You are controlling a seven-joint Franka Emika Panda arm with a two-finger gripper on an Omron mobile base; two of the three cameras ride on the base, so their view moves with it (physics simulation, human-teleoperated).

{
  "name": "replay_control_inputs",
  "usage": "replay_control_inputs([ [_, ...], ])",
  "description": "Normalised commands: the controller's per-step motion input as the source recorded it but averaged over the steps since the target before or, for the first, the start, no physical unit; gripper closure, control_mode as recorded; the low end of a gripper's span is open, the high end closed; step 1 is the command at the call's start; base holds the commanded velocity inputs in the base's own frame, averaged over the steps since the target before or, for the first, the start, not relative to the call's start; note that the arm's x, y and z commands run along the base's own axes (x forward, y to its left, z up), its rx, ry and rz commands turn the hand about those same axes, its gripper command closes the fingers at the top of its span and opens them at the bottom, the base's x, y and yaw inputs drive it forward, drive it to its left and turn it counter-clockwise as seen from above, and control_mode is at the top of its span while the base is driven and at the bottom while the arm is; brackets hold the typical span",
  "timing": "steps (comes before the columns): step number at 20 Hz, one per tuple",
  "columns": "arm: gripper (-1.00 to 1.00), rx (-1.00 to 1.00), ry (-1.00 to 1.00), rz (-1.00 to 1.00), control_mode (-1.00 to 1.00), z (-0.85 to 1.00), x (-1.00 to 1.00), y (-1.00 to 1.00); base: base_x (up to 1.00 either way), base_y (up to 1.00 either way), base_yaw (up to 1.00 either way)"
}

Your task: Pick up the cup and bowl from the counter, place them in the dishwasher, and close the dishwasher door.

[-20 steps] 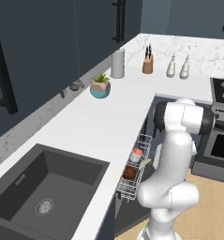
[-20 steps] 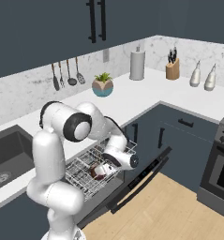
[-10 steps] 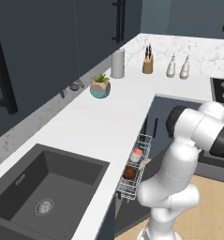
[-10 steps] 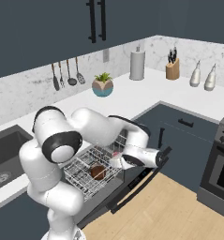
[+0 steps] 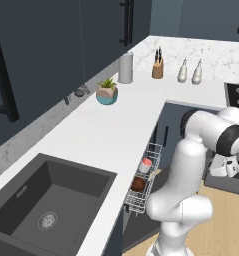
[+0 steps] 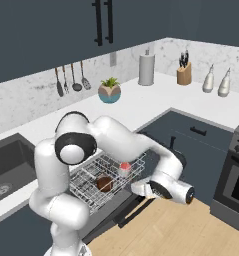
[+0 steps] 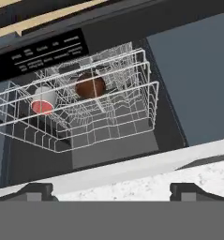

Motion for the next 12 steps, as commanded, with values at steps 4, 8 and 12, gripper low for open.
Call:
replay_control_inputs([
  [4,-1.0,0.24,-0.05,0.0,-1.0,-0.61,-0.5,-1.0,0.0,0.0,0.0],
  [8,-1.0,0.26,-0.02,0.0,-1.0,-0.82,-0.17,-0.78,0.0,0.0,0.0],
  [12,-1.0,0.25,0.0,0.03,-1.0,-0.97,0.02,-0.25,0.0,0.0,0.0],
])
